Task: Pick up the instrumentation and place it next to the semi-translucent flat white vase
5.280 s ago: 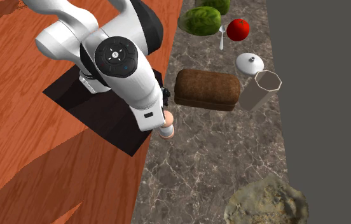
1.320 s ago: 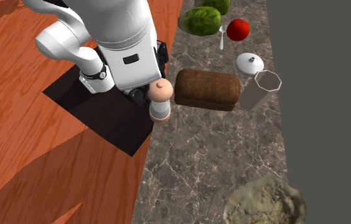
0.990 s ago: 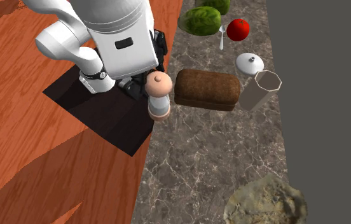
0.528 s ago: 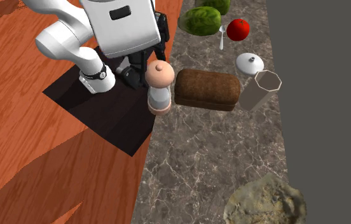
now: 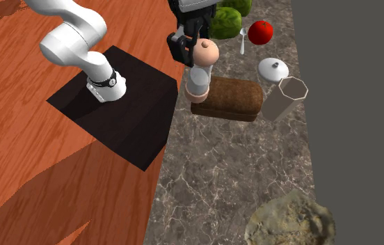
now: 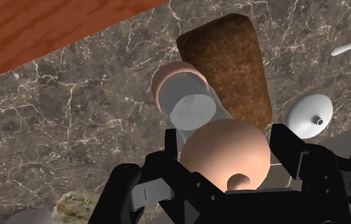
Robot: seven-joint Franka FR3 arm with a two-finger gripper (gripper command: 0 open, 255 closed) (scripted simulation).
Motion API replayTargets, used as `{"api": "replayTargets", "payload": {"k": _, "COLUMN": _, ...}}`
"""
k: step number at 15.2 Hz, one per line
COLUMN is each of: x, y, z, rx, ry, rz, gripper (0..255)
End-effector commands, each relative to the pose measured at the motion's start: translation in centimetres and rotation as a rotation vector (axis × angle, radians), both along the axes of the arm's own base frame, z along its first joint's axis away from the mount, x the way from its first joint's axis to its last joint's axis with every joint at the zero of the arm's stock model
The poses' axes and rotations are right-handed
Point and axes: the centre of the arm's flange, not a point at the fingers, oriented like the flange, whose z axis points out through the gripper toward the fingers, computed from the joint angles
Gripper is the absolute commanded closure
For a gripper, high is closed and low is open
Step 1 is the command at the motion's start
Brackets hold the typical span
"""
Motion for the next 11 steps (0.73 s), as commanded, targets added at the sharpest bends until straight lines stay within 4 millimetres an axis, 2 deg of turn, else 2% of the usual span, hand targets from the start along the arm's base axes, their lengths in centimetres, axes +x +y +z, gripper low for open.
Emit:
{"api": "replayTargets", "payload": {"k": 1, "x": 0.3, "y": 2.6, "z": 0.0, "rx": 0.0, "ry": 0.0, "rz": -0.002, "gripper": 255}}
{"api": "replayTargets", "payload": {"k": 11, "x": 1.6, "y": 15.7, "z": 0.1, "rx": 0.0, "ry": 0.0, "rz": -0.002, "gripper": 255}}
